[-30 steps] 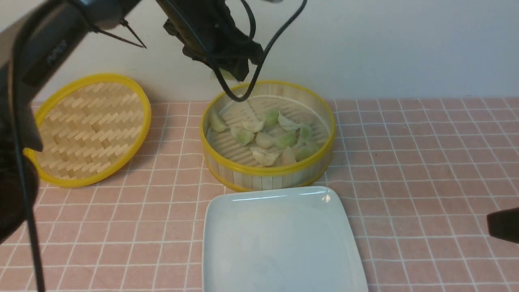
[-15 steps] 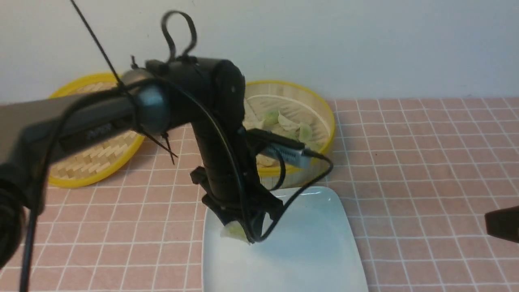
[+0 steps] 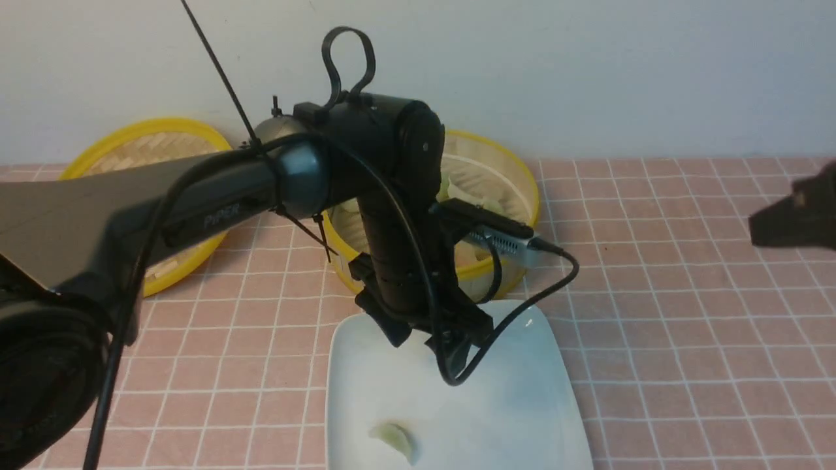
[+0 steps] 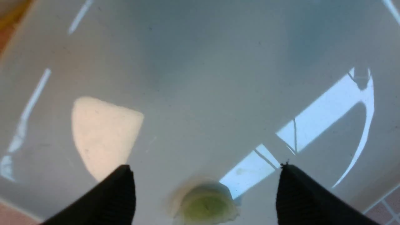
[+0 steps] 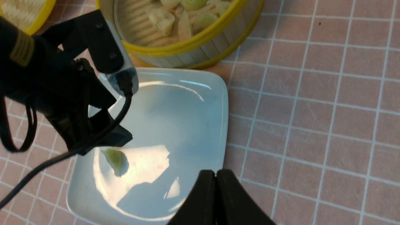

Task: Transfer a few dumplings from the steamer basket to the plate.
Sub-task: Use the left arm to put the dumpling into the plate, then use the right arm to grab a dumpling from inside the steamer

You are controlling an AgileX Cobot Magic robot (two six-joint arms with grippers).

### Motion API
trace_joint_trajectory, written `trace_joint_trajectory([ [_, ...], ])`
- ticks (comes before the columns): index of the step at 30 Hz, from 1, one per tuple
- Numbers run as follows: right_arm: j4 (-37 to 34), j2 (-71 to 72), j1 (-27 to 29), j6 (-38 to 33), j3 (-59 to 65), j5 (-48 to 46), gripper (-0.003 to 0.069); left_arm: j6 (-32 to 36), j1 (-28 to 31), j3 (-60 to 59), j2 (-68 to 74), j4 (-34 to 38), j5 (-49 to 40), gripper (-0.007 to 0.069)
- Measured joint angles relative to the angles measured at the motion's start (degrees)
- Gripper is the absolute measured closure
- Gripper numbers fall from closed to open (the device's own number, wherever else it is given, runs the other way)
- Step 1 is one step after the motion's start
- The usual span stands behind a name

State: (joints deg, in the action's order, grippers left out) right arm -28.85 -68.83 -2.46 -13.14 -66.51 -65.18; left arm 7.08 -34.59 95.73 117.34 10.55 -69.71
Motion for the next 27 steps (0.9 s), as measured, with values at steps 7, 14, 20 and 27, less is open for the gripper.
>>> trace_joint_trajectory([
  [7,1.21,-16.98,-6.44,0.05,-14.83,1.78,0.0666,-3.74,0.63,-2.58,-10.00,-6.13,-0.11,0.0597],
  [14,4.36,-34.53,-13.53,0.05,-28.69,7.11,0.0617,-6.66,0.89,-14.96,-28.26,-6.39,-0.54,0.0631],
  [20,7.37,-50.26,-15.65,0.05,-40.80,9.04,0.0497,-10.72,0.91,-23.70,-41.06,-6.43,-0.76,0.0631],
  [27,8.48,-64.76,-15.90,0.52,-52.61,9.36,0.0328,-11.49,0.91,-27.88,-50.34,-6.50,-1.17,0.0631],
])
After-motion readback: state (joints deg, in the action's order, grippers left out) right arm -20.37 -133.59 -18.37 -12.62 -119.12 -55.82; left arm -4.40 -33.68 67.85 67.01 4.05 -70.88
